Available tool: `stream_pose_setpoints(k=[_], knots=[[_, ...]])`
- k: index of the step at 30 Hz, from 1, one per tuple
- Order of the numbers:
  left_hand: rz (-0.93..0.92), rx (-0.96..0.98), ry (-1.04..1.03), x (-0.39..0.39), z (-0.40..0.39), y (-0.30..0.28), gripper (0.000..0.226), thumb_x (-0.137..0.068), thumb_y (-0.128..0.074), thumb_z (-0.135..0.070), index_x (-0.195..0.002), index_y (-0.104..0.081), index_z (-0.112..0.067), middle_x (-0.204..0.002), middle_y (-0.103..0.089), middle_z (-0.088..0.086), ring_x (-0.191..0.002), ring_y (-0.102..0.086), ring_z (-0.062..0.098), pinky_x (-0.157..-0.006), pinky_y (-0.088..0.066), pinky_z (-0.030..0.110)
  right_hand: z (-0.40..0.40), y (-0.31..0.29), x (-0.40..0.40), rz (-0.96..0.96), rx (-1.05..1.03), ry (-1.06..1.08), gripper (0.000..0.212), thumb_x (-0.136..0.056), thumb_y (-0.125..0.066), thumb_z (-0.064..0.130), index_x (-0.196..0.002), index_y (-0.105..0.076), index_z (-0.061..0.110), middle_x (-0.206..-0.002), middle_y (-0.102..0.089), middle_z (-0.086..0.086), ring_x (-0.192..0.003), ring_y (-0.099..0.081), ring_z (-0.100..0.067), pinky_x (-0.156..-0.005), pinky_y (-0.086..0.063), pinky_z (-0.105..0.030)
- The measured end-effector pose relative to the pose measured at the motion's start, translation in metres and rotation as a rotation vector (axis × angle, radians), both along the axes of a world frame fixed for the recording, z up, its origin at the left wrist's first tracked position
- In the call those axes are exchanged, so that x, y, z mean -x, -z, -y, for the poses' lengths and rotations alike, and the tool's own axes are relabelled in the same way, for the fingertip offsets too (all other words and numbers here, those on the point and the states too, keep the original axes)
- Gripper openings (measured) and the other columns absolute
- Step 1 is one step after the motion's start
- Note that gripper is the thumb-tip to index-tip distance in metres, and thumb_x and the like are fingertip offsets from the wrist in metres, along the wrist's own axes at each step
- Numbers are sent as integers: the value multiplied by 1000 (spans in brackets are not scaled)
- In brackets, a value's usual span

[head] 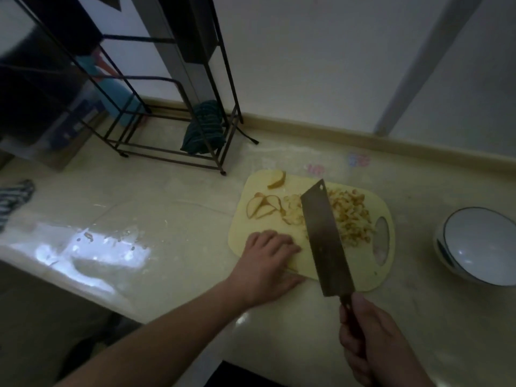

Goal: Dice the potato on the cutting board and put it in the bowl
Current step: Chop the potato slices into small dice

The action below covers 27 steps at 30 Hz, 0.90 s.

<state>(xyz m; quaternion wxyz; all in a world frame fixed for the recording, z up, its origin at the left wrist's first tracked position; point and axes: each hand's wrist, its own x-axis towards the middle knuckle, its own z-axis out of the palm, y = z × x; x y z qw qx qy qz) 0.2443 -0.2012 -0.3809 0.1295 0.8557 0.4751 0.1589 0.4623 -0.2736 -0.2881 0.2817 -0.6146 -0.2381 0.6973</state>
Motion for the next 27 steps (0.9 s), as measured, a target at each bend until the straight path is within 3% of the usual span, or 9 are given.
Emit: stream_pose_setpoints(k=[4,10,14,19,23,27], knots=[[38,-60,-66,10,6,13,37,-89,-68,-48,-118,-65,-26,-124,-60,-2,-116,-51,24,-90,-39,41,-1,7,2,15,-42,-58,43,-95,-40,43,-78,-47,4,-53,-31,-11,-37,-25,-11,-43,-20,-15],[-2,-115,-66,12,1,10,34,-87,-69,-50,-113,-72,-28,-124,-63,-2,-115,-53,26,-91,-34,42,-5,11,0,87,-71,-158,48,-93,-42,45,-78,-46,0,-53,-31,-11,-38,-23,-11,-43,-19,-15],[-9,-75,-40,11,3,10,41,-86,-70,-51,-121,-68,-29,-129,-60,-3,-118,-52,26,-93,-36,44,-10,10,-6,82,-43,-233,44,-97,-40,42,-78,-47,3,-52,-30,-10,-37,-22,-11,-43,-19,-15],[-31,-87,-15,11,2,10,35,-91,-65,-45,-122,-66,-29,-130,-58,0,-118,-51,27,-92,-36,45,-13,8,-12,87,-42,-303,51,-86,-43,52,-78,-48,3,-52,-30,-8,-39,-21,-10,-43,-18,-16],[-83,-115,48,17,-3,8,36,-93,-59,-46,-126,-63,-29,-130,-57,2,-119,-49,29,-91,-34,44,-21,8,-15,70,-24,-314,46,-95,-40,46,-79,-47,4,-51,-31,-7,-39,-22,-11,-42,-19,-15],[-85,-96,74,16,-7,5,39,-94,-57,-46,-128,-56,-28,-129,-57,4,-118,-50,30,-92,-35,44,-25,6,-18,59,-22,-340,45,-92,-42,49,-76,-49,8,-54,-29,-10,-40,-21,-11,-42,-17,-16]])
